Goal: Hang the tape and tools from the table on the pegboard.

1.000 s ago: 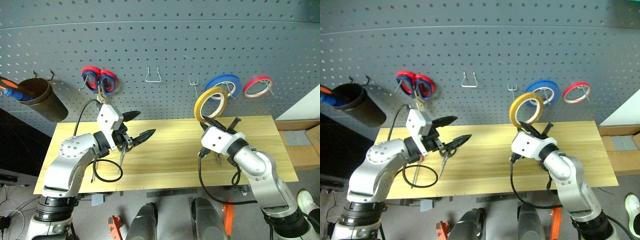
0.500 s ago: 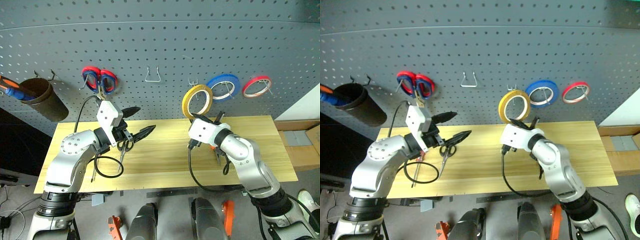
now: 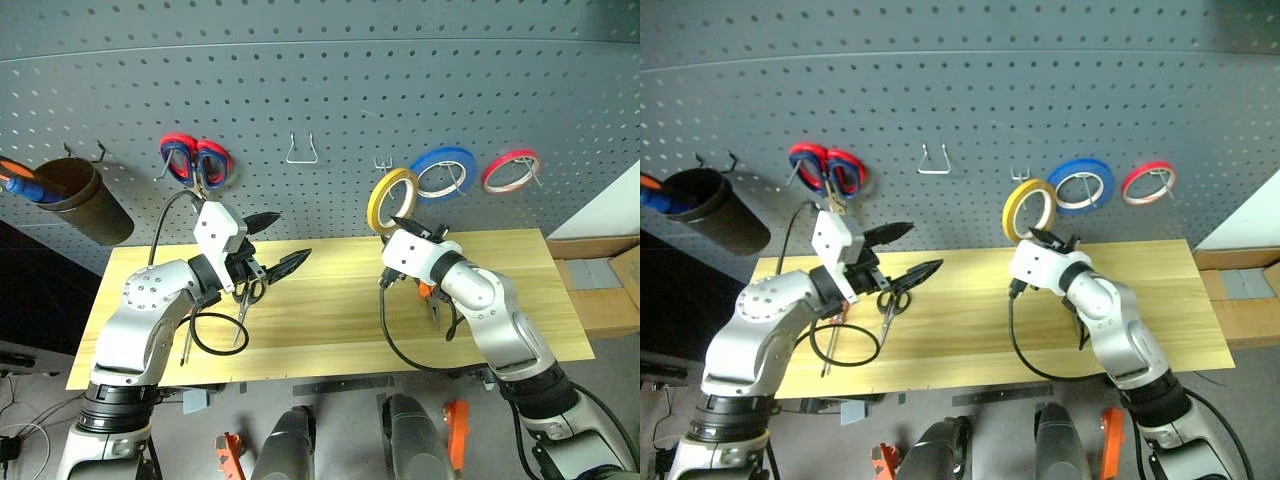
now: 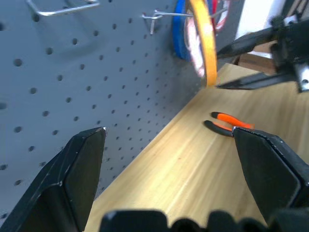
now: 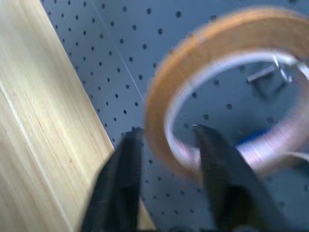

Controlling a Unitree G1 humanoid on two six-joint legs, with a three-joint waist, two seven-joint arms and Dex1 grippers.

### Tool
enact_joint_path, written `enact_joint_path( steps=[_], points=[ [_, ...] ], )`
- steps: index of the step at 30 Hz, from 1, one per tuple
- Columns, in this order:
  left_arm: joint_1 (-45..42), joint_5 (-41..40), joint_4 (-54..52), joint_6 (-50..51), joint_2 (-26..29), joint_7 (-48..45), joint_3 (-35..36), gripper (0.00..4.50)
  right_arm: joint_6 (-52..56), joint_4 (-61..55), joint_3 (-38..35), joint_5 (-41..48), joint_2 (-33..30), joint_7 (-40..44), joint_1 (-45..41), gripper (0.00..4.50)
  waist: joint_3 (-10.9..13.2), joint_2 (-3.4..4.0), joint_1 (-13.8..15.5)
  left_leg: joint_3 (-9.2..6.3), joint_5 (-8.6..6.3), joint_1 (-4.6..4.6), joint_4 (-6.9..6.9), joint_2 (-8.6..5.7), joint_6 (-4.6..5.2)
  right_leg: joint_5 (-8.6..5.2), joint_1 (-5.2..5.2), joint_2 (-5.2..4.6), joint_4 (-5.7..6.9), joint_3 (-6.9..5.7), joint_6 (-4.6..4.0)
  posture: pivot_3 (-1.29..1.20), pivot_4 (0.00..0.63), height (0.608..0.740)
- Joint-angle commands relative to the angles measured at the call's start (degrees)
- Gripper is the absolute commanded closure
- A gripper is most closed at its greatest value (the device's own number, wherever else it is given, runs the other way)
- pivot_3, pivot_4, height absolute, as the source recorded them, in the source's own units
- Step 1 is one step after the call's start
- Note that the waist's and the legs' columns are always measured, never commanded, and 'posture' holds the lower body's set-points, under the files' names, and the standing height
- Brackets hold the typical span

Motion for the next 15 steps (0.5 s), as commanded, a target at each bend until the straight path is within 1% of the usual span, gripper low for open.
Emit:
enact_joint_path(
  steps=[1,2,4,5,6,8,10,13,15],
  points=[
    [0.8,1.0,0.2,-2.1,0.9,-0.6,0.7,0.00,2.8,-8.2,-2.5,2.9,1.0,0.8,5.4,1.32,0.0,-0.01,0.0,0.00,0.00,-0.03,0.00,0.00,0.00,0.00,-0.04,0.00,0.00,0.01,0.00,-0.12,0.250,0.740],
    [1.0,1.3,0.5,-2.5,1.1,-1.0,0.5,0.00,4.6,-10.6,-2.8,3.7,1.8,1.1,7.9,0.89,0.0,-0.02,0.0,0.02,0.00,-0.05,0.00,0.00,0.00,0.00,-0.10,0.00,0.03,0.04,0.00,-0.12,0.250,0.740],
    [1.3,1.9,1.0,-3.4,1.6,-1.8,0.1,0.00,9.5,-14.9,-3.5,5.4,4.2,1.3,12.2,0.19,0.0,-0.02,0.0,0.04,0.00,-0.13,0.00,0.00,0.00,0.00,-0.21,0.02,0.10,0.10,0.00,-0.12,0.251,0.740],
    [1.5,2.4,1.3,-3.9,2.1,-2.6,-0.3,0.00,12.6,-16.8,-3.6,6.0,5.7,1.3,14.0,0.07,0.0,-0.02,0.0,0.05,0.00,-0.13,0.00,0.01,0.00,0.00,-0.22,0.03,0.11,0.11,0.00,-0.12,0.253,0.740],
    [1.7,2.8,1.6,-4.4,2.5,-3.5,-0.8,0.00,15.9,-18.3,-4.0,6.7,7.6,1.1,15.4,0.07,0.0,-0.02,-0.1,0.06,0.00,-0.12,0.00,0.02,0.00,0.00,-0.23,0.04,0.12,0.15,0.00,-0.13,0.255,0.740],
    [2.0,3.3,2.2,-5.3,3.6,-6.3,-2.0,0.00,25.4,-19.9,-5.0,7.8,13.3,-0.9,16.9,0.07,0.0,-0.02,-0.3,0.09,0.00,-0.07,0.00,0.04,0.00,0.02,-0.24,0.10,0.16,0.27,-0.03,-0.13,0.258,0.740],
    [1.9,2.9,2.5,-5.4,4.1,-8.0,-2.6,0.00,30.9,-19.9,-5.5,8.4,16.7,-2.4,16.2,0.07,0.0,-0.01,-0.3,0.07,0.05,-0.02,0.00,0.09,-0.08,0.09,-0.24,0.19,0.19,0.30,-0.12,-0.14,0.261,0.740],
    [1.7,3.5,3.4,-6.9,5.4,-11.7,-3.9,0.00,38.3,-14.7,-9.4,11.0,22.7,-5.7,11.2,0.07,0.0,-0.01,-0.3,0.03,0.13,0.00,0.03,0.13,-0.18,0.25,-0.24,0.30,0.18,0.32,-0.16,-0.14,0.264,0.740],
    [1.4,4.3,4.5,-8.5,6.1,-13.1,-4.4,0.00,38.6,-10.0,-11.6,12.0,23.8,-8.0,8.3,0.07,0.0,-0.02,-0.3,0.02,0.17,0.06,0.01,0.17,-0.23,0.31,-0.23,0.35,0.19,0.34,-0.20,-0.14,0.266,0.740]
  ],
)
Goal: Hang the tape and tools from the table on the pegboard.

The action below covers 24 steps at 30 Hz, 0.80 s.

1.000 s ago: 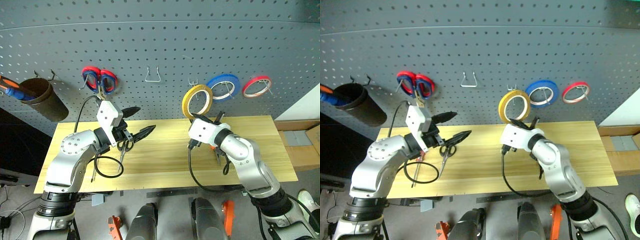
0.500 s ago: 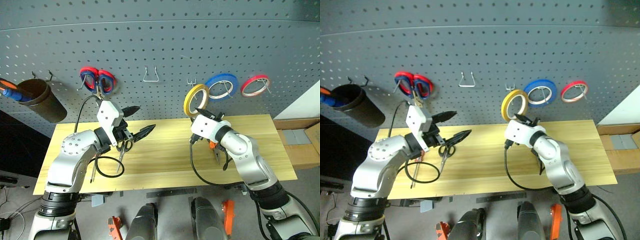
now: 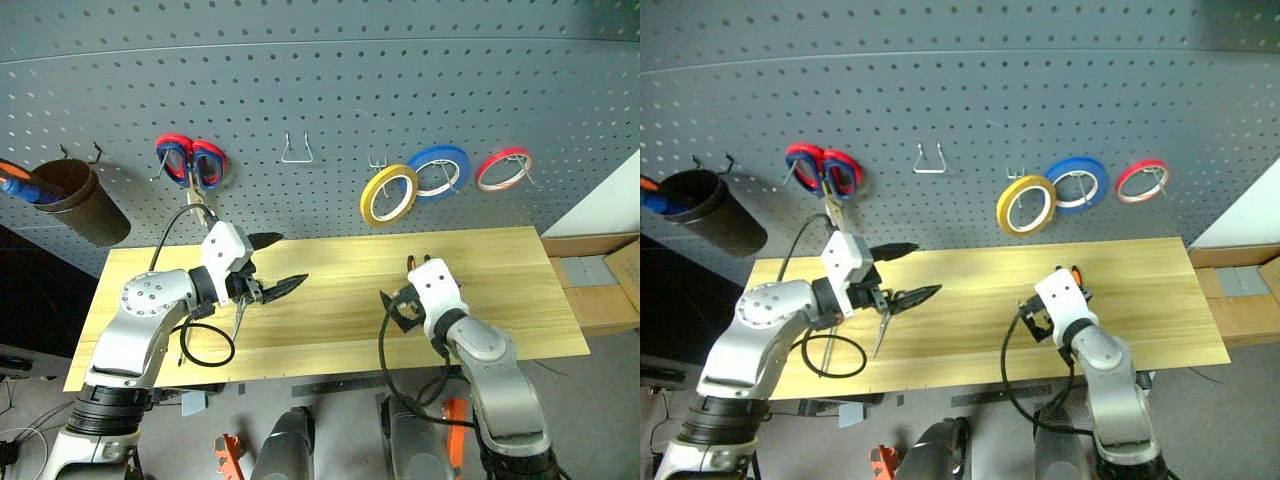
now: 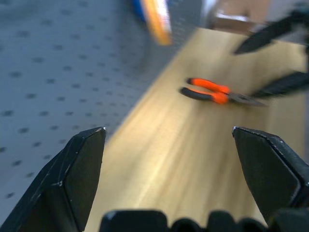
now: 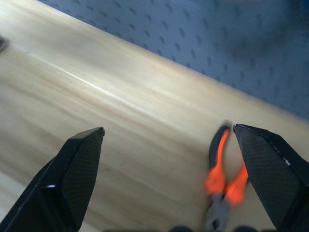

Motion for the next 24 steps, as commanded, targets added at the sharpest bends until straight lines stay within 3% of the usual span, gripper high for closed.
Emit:
enact_joint_path(
  steps=[1,11,24],
  points=[
    [-0.6,1.1,1.2,-3.8,1.3,-2.7,-0.3,0.00,0.3,7.8,-4.1,1.8,0.7,-4.7,-4.3,0.07,0.0,0.00,0.0,0.00,0.01,0.01,0.00,0.05,-0.02,0.02,0.01,0.05,0.00,0.00,-0.02,-0.14,0.267,0.740],
    [-2.0,2.7,3.8,-6.6,1.2,-3.9,-0.2,0.00,-13.1,39.7,-9.7,6.3,-5.0,-12.0,-17.8,0.07,0.0,0.00,-1.0,0.07,0.02,-0.05,-0.08,0.09,-0.04,0.03,-0.07,0.08,-0.08,0.00,-0.04,-0.11,0.267,0.740],
    [0.7,0.4,1.2,-4.1,1.3,-3.3,1.6,0.00,-14.7,52.0,-10.5,12.4,-6.1,-12.0,-22.9,0.07,0.0,0.00,-1.5,0.08,0.02,-0.04,-0.07,0.16,-0.04,0.03,-0.07,0.13,-0.03,0.02,-0.04,-0.09,0.278,0.740]
  ],
)
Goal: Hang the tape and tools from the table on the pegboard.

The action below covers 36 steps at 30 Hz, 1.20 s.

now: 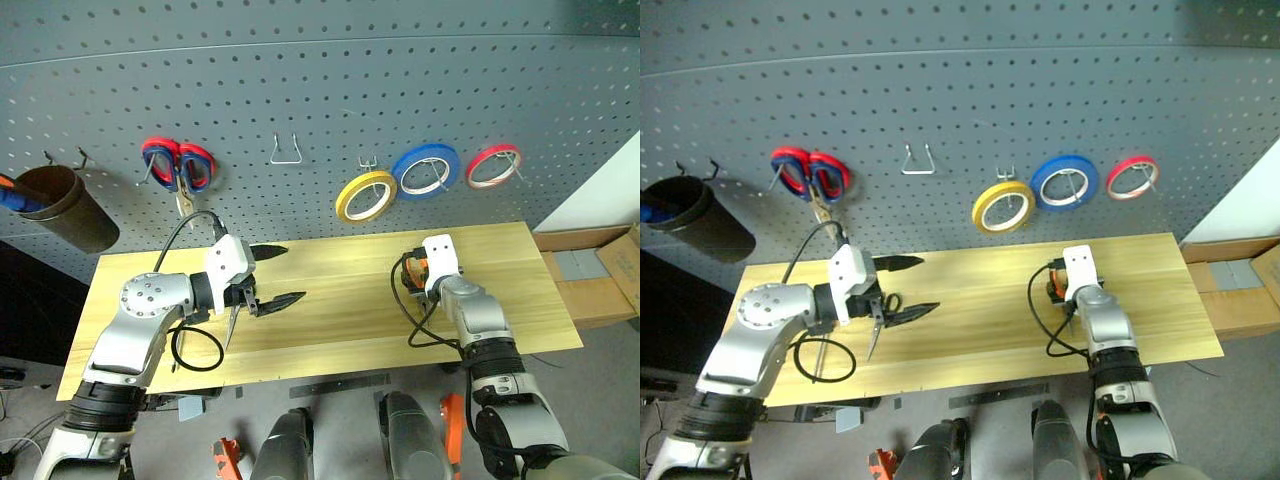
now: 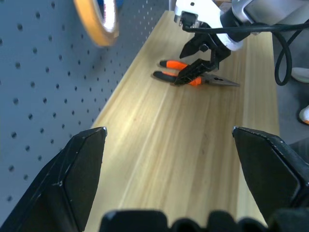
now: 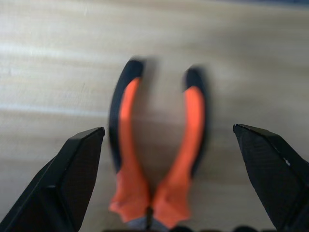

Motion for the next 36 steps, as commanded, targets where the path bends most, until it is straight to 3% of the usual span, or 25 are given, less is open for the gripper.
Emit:
enact_joint_path(
  steps=[1,13,20,24,27,36],
  points=[
    [0.2,-1.2,-2.2,0.0,0.8,0.6,2.3,0.00,-0.7,-0.1,0.5,1.1,-0.6,0.1,-1.0,0.07,0.0,0.00,0.0,0.00,0.00,0.00,0.00,0.00,0.00,0.00,0.00,0.00,0.00,0.00,0.00,-0.08,0.280,0.740],
    [1.7,-1.3,-2.9,0.4,0.6,1.9,3.1,0.00,-1.1,6.8,1.9,2.3,-2.5,0.8,-2.4,0.07,0.0,-0.01,0.1,0.01,0.00,0.02,0.00,0.02,0.00,0.00,0.02,0.01,0.00,0.00,0.00,-0.08,0.285,0.740],
    [3.6,-1.7,-3.3,-0.2,-0.8,4.6,4.6,0.00,-2.8,8.1,4.5,1.6,-2.8,1.5,-1.7,1.75,0.0,-0.02,0.2,0.01,0.00,0.09,0.03,0.07,0.00,0.01,0.08,0.07,0.02,0.01,-0.02,-0.08,0.279,0.740],
    [5.4,-2.4,-3.8,0.4,-1.3,6.5,6.3,0.00,-3.1,3.9,6.2,1.4,-2.5,1.5,0.5,1.75,0.0,-0.03,0.2,0.02,0.00,0.10,0.02,0.15,-0.01,0.02,0.08,0.12,0.01,0.00,-0.03,-0.08,0.271,0.740],
    [7.1,-1.9,-4.0,-0.3,-1.0,7.0,7.3,0.00,-2.0,-3.3,7.4,1.5,-2.6,1.7,3.1,1.75,0.0,-0.03,0.2,0.07,0.00,0.09,-0.01,0.23,-0.01,0.02,0.06,0.15,0.00,0.01,-0.03,-0.08,0.269,0.740],
    [11.5,-6.8,-4.6,-2.6,-3.0,7.7,13.7,0.00,12.2,-50.6,13.8,2.7,-4.3,3.8,20.7,1.75,0.0,-0.03,0.6,0.08,0.00,-0.15,-0.03,0.47,-0.01,0.02,-0.18,0.14,-0.02,0.02,-0.03,-0.08,0.269,0.740]
  ],
)
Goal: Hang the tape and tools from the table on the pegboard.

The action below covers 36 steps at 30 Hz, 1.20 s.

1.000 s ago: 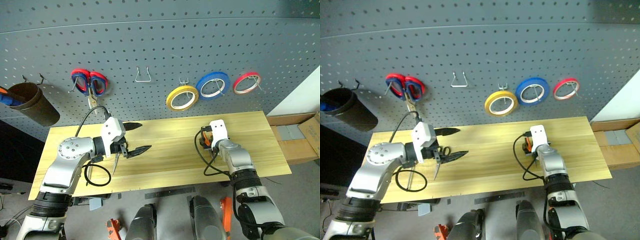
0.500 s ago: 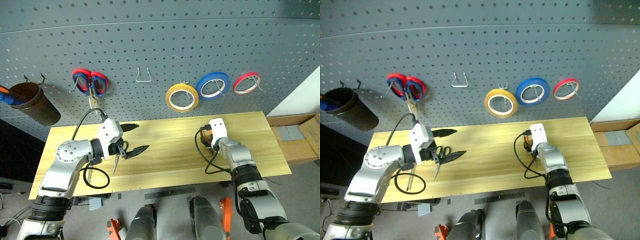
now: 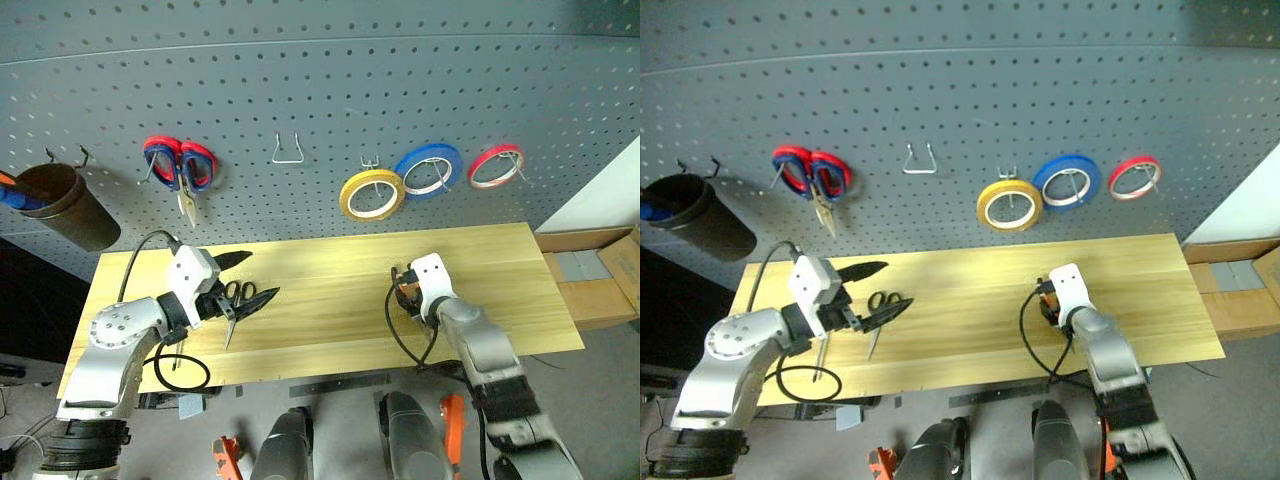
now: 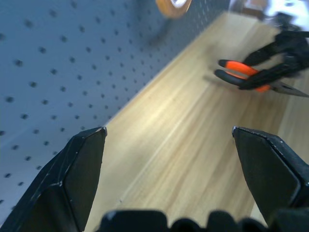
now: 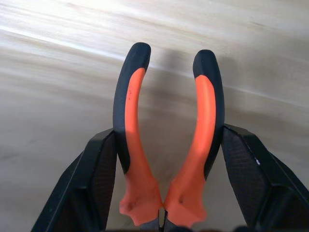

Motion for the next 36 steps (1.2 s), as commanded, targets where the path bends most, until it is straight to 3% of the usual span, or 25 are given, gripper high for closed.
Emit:
enact_joint_path(
  steps=[1,5,9,21,36],
  points=[
    [1.3,-2.8,-2.1,-2.0,-0.7,0.3,3.6,0.00,2.8,-19.1,3.5,0.6,-0.2,0.3,4.6,1.75,0.0,-0.01,0.1,-0.01,0.00,0.02,-0.01,0.01,0.00,0.00,0.02,0.04,0.00,-0.02,0.00,-0.08,0.269,0.740],
    [1.3,-6.5,-0.7,-0.3,-1.3,0.6,6.5,0.00,1.1,-29.4,8.2,0.3,0.2,-0.4,7.2,1.75,0.0,-0.02,0.3,0.01,-0.01,0.05,-0.01,-0.01,0.01,0.01,0.02,0.13,0.00,-0.04,-0.03,-0.09,0.271,0.740],
    [2.0,-8.1,-0.8,0.7,-1.2,0.7,7.5,0.00,-0.5,-34.0,10.7,-1.1,0.3,-0.7,0.2,1.75,0.0,-0.02,0.4,0.03,0.00,0.10,0.04,-0.01,0.00,0.05,0.05,0.14,0.02,-0.03,-0.09,-0.10,0.269,0.740],
    [3.0,-8.4,-3.8,0.2,-2.7,5.6,9.0,0.00,-8.6,-18.2,1.7,4.8,6.0,1.0,-23.2,1.75,0.0,-0.09,1.0,0.03,0.04,0.13,-0.05,0.09,-0.10,0.14,0.01,0.31,-0.06,-0.07,-0.23,-0.07,0.251,0.740],
    [4.1,-13.1,-7.3,1.1,-4.4,7.3,11.6,0.00,-30.7,8.6,2.0,5.8,14.7,0.4,-41.6,1.75,-0.1,-0.11,1.1,0.03,0.05,0.11,-0.08,0.09,-0.14,0.14,-0.06,0.29,-0.04,-0.08,-0.24,-0.03,0.235,0.740]
  ],
)
